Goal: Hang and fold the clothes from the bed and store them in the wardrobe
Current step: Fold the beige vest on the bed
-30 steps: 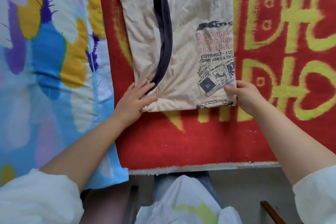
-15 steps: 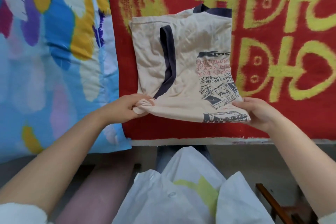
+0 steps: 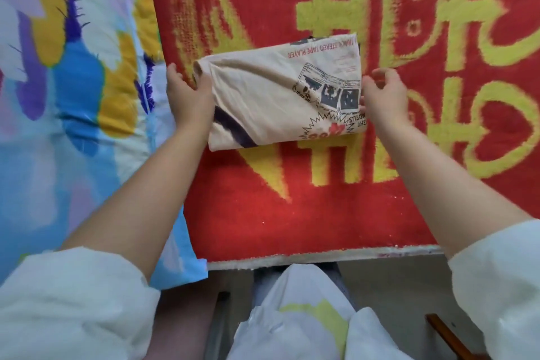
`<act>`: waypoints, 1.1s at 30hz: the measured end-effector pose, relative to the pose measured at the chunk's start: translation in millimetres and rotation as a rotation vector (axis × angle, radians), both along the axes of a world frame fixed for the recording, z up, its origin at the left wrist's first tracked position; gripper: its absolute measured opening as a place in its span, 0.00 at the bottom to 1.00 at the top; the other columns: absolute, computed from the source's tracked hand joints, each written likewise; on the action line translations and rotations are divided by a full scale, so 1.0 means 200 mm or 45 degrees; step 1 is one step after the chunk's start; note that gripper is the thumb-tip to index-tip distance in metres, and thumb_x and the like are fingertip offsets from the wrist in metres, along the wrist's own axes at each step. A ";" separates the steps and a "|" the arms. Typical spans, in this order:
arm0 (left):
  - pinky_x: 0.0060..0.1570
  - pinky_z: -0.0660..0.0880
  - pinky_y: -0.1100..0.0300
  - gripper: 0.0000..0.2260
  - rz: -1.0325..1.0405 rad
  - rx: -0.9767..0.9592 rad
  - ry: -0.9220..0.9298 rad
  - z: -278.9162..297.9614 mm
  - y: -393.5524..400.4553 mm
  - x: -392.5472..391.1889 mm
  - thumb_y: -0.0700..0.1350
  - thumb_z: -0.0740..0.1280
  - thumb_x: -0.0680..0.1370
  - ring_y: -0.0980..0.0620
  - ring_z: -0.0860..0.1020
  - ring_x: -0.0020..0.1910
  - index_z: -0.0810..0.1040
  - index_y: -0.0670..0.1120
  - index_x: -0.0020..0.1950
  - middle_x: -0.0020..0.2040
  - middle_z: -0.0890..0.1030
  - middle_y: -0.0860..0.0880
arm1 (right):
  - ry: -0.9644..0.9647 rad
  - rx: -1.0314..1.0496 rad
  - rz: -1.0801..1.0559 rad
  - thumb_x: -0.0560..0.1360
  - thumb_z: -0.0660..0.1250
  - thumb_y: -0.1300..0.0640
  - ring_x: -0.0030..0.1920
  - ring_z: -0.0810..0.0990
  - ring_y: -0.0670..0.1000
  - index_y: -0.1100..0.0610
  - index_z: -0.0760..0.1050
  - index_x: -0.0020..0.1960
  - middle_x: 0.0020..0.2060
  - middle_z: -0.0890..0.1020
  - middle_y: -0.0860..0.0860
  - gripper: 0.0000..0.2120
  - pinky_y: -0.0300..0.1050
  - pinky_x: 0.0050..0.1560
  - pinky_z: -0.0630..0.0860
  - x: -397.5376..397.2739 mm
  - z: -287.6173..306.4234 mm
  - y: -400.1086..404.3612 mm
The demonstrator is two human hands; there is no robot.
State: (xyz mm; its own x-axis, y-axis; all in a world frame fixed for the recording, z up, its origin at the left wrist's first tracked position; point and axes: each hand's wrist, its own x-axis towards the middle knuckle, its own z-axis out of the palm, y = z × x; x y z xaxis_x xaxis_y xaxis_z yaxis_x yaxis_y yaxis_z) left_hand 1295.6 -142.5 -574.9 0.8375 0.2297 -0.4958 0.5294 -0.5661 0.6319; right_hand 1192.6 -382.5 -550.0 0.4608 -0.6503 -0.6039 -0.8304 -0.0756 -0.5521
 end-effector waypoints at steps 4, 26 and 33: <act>0.66 0.55 0.51 0.24 -0.863 0.253 -0.679 0.04 -0.10 -0.25 0.42 0.61 0.72 0.32 0.63 0.67 0.65 0.36 0.66 0.65 0.68 0.29 | -0.049 -0.471 0.529 0.75 0.59 0.54 0.60 0.70 0.59 0.62 0.69 0.66 0.58 0.74 0.60 0.22 0.48 0.61 0.63 -0.14 -0.05 0.07; 0.68 0.45 0.70 0.21 -0.801 -0.075 -0.401 0.00 -0.21 -0.22 0.36 0.58 0.76 0.43 0.59 0.72 0.65 0.32 0.68 0.70 0.63 0.34 | -0.234 0.103 0.332 0.67 0.67 0.50 0.43 0.79 0.57 0.61 0.75 0.41 0.38 0.80 0.55 0.13 0.55 0.45 0.75 0.13 0.25 0.30; 0.54 0.71 0.62 0.14 0.525 -0.225 -0.137 0.01 0.32 -0.31 0.33 0.52 0.80 0.43 0.74 0.58 0.68 0.32 0.64 0.62 0.73 0.33 | -0.090 0.314 0.818 0.77 0.59 0.60 0.52 0.75 0.54 0.63 0.76 0.54 0.54 0.77 0.58 0.10 0.41 0.49 0.65 0.25 0.10 0.83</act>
State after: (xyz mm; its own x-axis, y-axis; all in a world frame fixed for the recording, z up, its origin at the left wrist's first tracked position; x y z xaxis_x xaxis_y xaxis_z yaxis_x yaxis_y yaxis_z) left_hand 1233.9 -79.1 -572.0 0.7429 0.4739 -0.4728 0.6139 -0.2007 0.7634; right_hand 1242.4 -216.3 -529.5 0.7522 -0.0824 -0.6538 -0.6244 -0.4059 -0.6673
